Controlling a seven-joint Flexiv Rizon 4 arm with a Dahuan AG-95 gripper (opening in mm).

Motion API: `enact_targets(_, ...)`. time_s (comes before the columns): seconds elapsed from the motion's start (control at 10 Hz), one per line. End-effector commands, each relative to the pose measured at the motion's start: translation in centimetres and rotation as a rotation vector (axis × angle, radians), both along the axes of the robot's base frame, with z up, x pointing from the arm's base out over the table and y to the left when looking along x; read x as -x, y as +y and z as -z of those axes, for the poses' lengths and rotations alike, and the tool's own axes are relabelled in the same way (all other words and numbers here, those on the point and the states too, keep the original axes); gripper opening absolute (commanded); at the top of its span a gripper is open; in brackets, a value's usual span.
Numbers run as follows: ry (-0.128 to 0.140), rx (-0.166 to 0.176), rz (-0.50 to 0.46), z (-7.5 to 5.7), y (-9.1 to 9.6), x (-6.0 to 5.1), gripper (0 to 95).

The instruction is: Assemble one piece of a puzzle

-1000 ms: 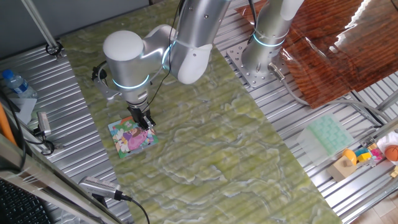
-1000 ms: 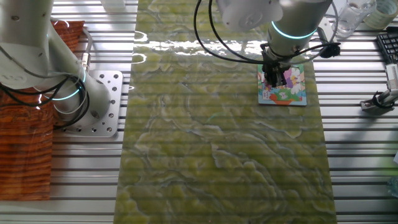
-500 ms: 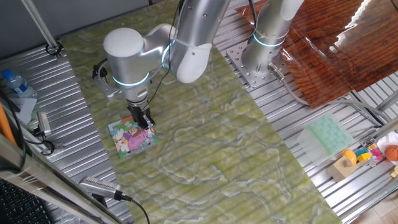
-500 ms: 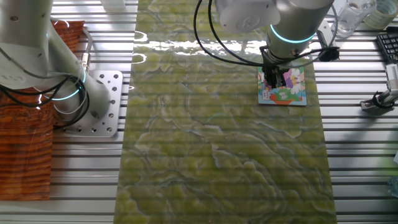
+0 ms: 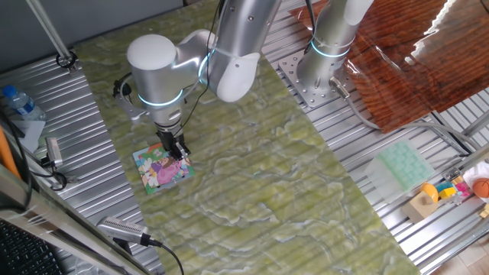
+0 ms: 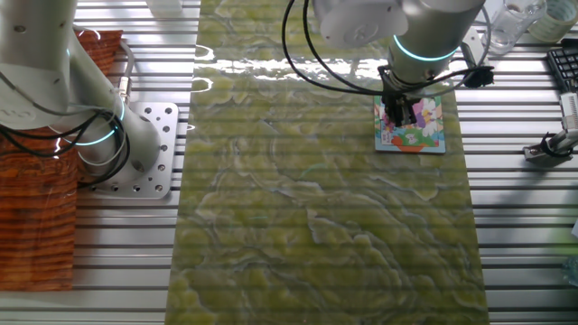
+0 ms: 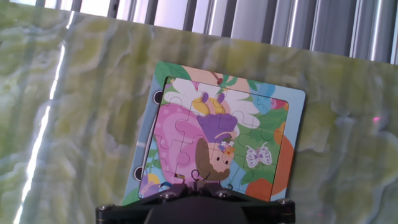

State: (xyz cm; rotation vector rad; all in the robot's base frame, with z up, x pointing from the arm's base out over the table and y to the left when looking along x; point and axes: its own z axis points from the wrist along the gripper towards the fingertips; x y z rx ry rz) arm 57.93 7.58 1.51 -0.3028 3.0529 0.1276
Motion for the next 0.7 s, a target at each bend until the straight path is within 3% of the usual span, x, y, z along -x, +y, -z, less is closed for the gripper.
enact_targets(0.1,-0.005,-0.002,-0.002,0.3,0.0,0.0,0.0)
enact_targets(0.4,0.001,0.003,0.009,0.2,0.0,-0.1,0.0)
enact_targets(0.7,0.015,0.014,0.002,-0.8,0.1,-0.2,0.0)
